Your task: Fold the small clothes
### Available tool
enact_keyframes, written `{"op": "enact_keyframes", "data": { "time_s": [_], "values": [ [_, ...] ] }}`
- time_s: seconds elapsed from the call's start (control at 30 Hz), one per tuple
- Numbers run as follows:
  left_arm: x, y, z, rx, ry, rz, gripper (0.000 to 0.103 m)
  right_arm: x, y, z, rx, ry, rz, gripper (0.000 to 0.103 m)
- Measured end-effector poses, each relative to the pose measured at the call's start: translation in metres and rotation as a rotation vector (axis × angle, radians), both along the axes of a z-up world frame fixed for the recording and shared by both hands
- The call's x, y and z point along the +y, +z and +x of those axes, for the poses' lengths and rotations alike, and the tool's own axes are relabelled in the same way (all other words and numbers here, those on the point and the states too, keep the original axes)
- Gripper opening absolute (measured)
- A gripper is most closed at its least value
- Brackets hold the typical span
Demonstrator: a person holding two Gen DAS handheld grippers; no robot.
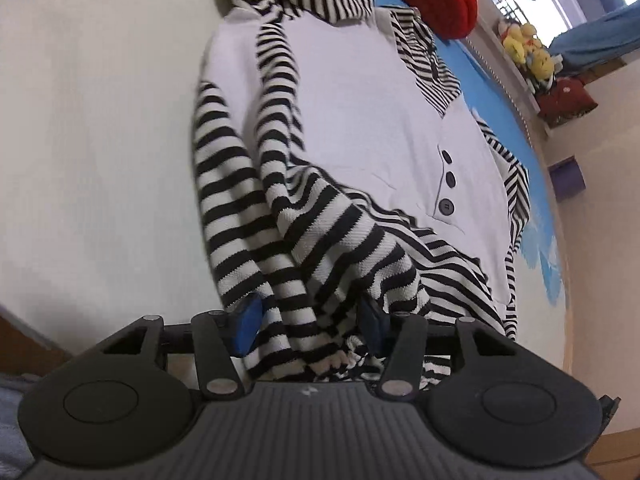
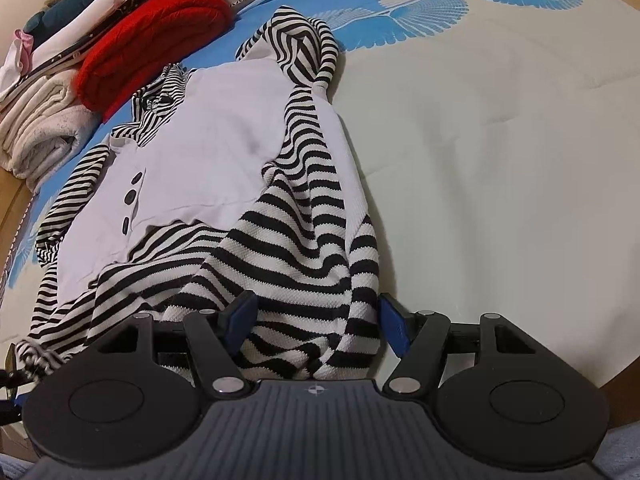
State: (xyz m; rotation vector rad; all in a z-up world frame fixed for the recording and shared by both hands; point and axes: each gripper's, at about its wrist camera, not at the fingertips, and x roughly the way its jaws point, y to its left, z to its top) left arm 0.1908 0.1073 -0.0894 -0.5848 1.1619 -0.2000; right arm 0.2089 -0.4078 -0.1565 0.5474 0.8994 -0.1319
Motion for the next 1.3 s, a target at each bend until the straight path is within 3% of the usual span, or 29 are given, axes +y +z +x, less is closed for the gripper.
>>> {"op": "enact_keyframes", "data": {
  "time_s": [0.03,0.1,0.17,0.27,0.37,0.4,0.47,0.63,0.73,0.83,0.9,0.93,0.97,1.0,1.13,1.23,1.27,1.3],
  "values": [
    [-0.005,0.002,0.002,-0.009,-0.013,0.010,0.059,0.000,0.000,0.000,0.000,0.001,0.000,0.068],
    [-0.014,0.001,0.008,-0.001,-0.028,0.050,0.073,0.000,-0.001,0.000,-0.001,0.006,-0.002,0.068],
    [-0.021,-0.006,0.013,0.010,-0.045,0.079,0.074,0.002,-0.001,0.001,-0.002,0.012,-0.012,0.068],
    [-0.026,-0.006,0.011,-0.008,-0.062,0.158,0.010,0.006,0.000,0.002,-0.002,0.029,-0.039,0.065],
    [-0.010,0.012,-0.006,-0.049,-0.058,0.207,0.009,0.012,0.001,0.003,0.012,0.087,-0.076,0.010],
    [0.000,0.018,-0.013,-0.058,-0.046,0.234,0.009,0.012,0.001,0.003,0.017,0.101,-0.088,0.007],
    [0.023,0.020,-0.022,-0.037,-0.023,0.211,0.005,0.011,0.007,-0.001,0.025,0.095,-0.157,0.006],
    [0.035,0.010,-0.032,-0.008,-0.004,0.175,0.003,-0.001,0.010,-0.012,0.027,0.066,-0.112,0.005],
    [0.037,0.007,-0.030,-0.018,0.014,0.095,0.003,-0.002,0.010,-0.014,0.024,0.068,-0.105,0.006],
    [0.043,0.009,-0.029,-0.028,0.044,0.031,0.014,-0.023,0.007,-0.019,0.020,-0.025,0.013,0.018],
    [0.047,0.011,-0.028,-0.031,0.071,-0.024,0.050,-0.043,0.002,-0.024,0.007,-0.120,0.168,0.040],
    [0.046,0.013,-0.028,-0.040,0.081,-0.038,0.059,-0.050,0.001,-0.025,-0.008,-0.148,0.226,0.047],
    [0.045,0.015,-0.027,-0.048,0.088,-0.040,0.076,-0.056,0.000,-0.026,-0.023,-0.171,0.277,0.055],
    [0.044,0.016,-0.025,-0.050,0.095,-0.042,0.086,-0.059,0.000,-0.026,-0.032,-0.177,0.304,0.057],
    [0.036,0.007,-0.011,-0.016,0.093,-0.147,0.087,-0.046,-0.008,-0.012,0.001,-0.110,0.349,0.062],
    [0.022,-0.008,0.003,0.045,0.052,-0.124,0.094,-0.030,-0.012,-0.002,0.014,-0.035,0.345,0.072],
    [0.017,-0.015,0.005,0.079,0.042,-0.099,0.092,-0.024,-0.012,0.000,0.017,-0.012,0.310,0.072],
    [0.012,-0.015,0.004,0.061,0.019,-0.061,0.083,-0.015,-0.011,0.002,0.026,0.031,0.236,0.058]
  ]
}}
